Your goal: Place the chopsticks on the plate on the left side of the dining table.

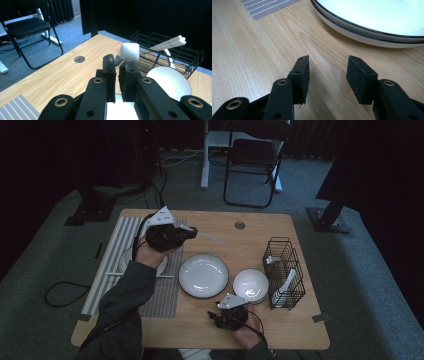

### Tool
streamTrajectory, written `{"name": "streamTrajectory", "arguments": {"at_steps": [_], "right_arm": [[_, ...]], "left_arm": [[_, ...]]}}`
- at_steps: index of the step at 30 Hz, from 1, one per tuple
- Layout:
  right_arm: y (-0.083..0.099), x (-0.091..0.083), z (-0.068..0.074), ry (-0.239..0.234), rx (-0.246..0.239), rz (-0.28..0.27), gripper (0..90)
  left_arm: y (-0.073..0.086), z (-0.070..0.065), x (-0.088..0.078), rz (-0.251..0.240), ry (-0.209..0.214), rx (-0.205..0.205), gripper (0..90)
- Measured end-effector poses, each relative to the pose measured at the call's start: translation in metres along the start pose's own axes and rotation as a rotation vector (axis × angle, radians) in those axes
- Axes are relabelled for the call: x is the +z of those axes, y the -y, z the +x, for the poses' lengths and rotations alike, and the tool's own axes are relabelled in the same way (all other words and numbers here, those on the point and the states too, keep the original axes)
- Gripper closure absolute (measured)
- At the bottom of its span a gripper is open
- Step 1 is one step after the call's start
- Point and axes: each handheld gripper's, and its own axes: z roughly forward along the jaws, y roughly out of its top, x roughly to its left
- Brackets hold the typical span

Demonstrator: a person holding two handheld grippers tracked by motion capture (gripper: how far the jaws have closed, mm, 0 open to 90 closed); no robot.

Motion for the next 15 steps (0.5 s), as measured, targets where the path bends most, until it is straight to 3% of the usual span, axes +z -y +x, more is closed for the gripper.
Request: {"name": "streamTrajectory", "arguments": {"at_steps": [15], "right_arm": [[0.000, 0.000, -0.001, 0.000, -0.001, 0.000, 52.1]], "left_arm": [[0.017, -0.006, -0.012, 0.023, -0.040, 0.015, 85.0]]}}
